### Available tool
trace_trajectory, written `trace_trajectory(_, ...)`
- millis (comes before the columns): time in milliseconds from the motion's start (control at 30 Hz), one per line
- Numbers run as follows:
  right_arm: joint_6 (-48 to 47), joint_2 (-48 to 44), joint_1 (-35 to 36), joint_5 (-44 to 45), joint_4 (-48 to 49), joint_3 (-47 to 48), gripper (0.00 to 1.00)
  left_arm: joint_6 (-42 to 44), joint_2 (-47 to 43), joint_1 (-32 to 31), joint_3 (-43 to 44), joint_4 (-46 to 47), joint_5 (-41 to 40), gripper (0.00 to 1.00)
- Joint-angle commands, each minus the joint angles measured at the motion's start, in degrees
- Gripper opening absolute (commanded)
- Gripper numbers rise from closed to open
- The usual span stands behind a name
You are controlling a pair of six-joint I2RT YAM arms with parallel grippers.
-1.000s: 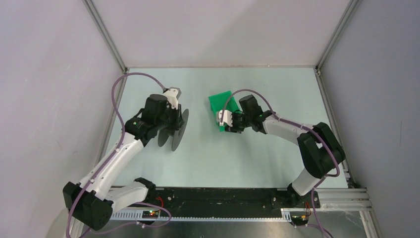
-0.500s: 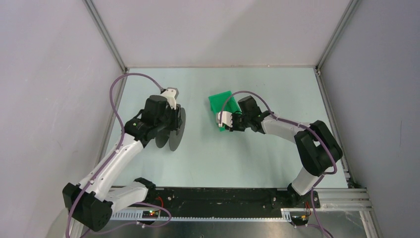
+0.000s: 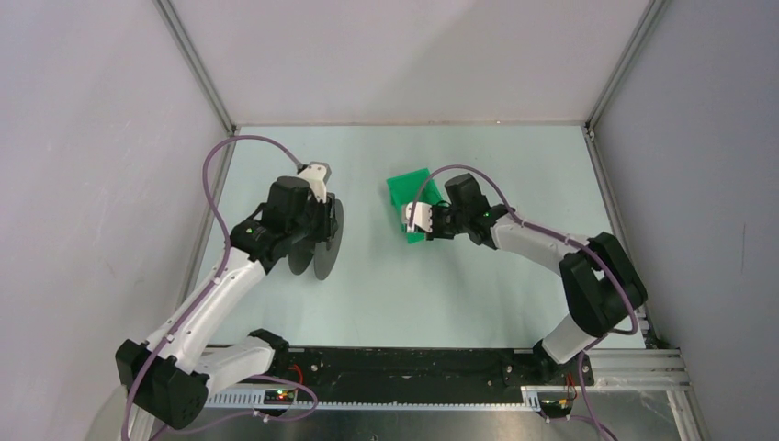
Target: Wrap the cables
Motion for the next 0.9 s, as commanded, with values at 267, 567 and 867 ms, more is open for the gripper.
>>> trace_trajectory(267,17.9,-15.8,0.7,4.1,6.2,2.1,0.0,-0.5,-1.4,-0.4,-0.1,1.5,1.5,0.44)
trace_trajectory(567,46.0,-32.3,1.5,17.2,-12.7,5.2,0.0,-0.8,-1.2,-0.6,-0.1,1.4,4.0,0.1)
trace_trajectory(867,73.0,-32.6,2.8,19.3,-28.0,-2.3,0.17,-0.6,-3.0,-1.2,0.5,1.5,8.1,0.0)
